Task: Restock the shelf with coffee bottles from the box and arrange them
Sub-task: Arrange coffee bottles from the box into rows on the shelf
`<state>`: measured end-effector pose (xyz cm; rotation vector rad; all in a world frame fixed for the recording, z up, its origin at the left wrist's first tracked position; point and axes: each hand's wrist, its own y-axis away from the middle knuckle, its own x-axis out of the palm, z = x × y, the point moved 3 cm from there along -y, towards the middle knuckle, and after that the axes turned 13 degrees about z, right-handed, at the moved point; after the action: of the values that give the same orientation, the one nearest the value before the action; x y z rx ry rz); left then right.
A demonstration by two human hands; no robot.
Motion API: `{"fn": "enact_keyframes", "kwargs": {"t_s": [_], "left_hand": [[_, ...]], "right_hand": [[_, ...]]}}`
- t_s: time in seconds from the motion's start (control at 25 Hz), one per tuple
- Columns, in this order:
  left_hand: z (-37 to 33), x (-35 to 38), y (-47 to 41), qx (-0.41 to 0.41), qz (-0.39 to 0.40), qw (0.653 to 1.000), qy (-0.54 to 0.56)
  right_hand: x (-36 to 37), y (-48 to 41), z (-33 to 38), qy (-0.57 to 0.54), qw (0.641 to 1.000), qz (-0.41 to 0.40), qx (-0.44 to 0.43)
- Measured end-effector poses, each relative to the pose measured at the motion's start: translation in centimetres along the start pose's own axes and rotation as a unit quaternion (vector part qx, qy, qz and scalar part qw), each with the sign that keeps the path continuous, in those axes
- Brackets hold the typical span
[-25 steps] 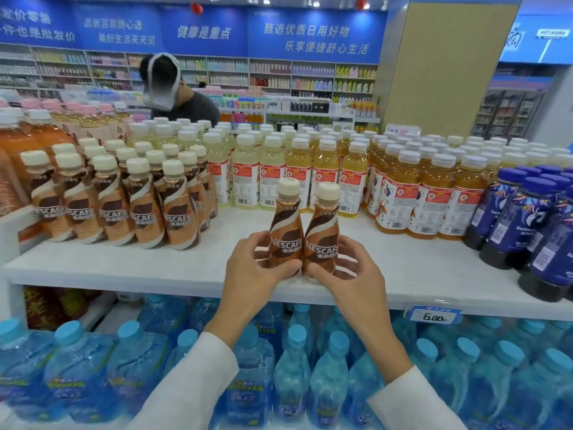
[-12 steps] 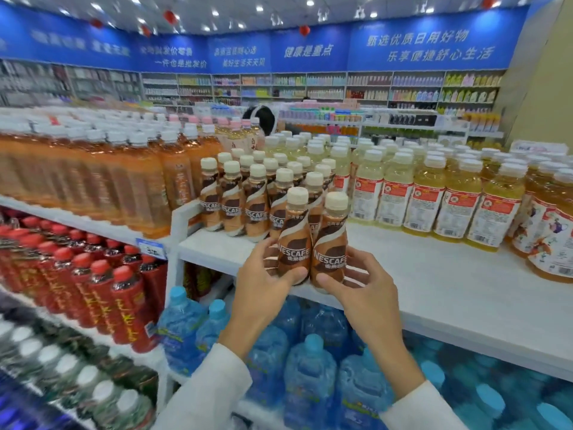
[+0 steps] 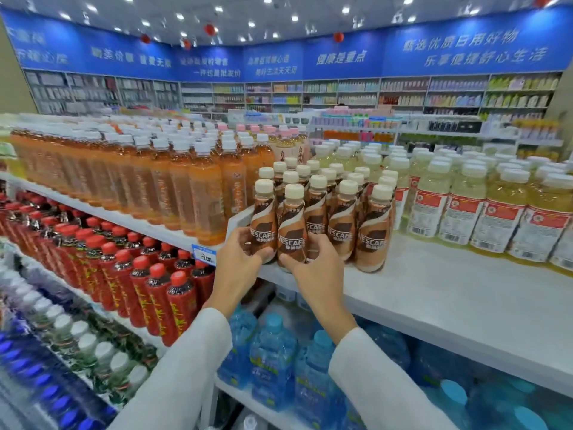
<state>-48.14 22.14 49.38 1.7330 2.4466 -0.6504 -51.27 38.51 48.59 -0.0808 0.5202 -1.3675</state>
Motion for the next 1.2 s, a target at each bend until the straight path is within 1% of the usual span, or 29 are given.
{"fn": "enact_keyframes", "kwargs": {"t_s": [0.12, 0.4, 0.48, 0.84, 1.2], "left_hand": [[1.2, -0.4, -1.0, 0.000, -0.017, 1.000, -0.003], [1.7, -0.4, -2.3, 0.012, -0.063, 0.992, -0.108], [1.8, -0.3, -2.3, 0.012, -0.078, 0.991, -0.105], [2.7, 0.3, -1.8, 0.035, -0.129, 0.991, -0.012], [3.1, 0.1, -1.8, 0.035, -0.134, 0.990, -0.019]], "right_hand": [[1.3, -0.9, -0.1, 0.007, 1.000, -0.013, -0.007], [2.8, -2.1, 0.3, 0.027, 0.999, -0.024, -0.005], [3.2, -2.2, 0.3, 0.032, 0.999, -0.027, -0.004], [4.0, -2.0, 0.6, 0.043, 0.999, -0.033, -0.001], [4.4, -2.4, 0.7, 0.057, 0.998, -0.019, 0.006]]}}
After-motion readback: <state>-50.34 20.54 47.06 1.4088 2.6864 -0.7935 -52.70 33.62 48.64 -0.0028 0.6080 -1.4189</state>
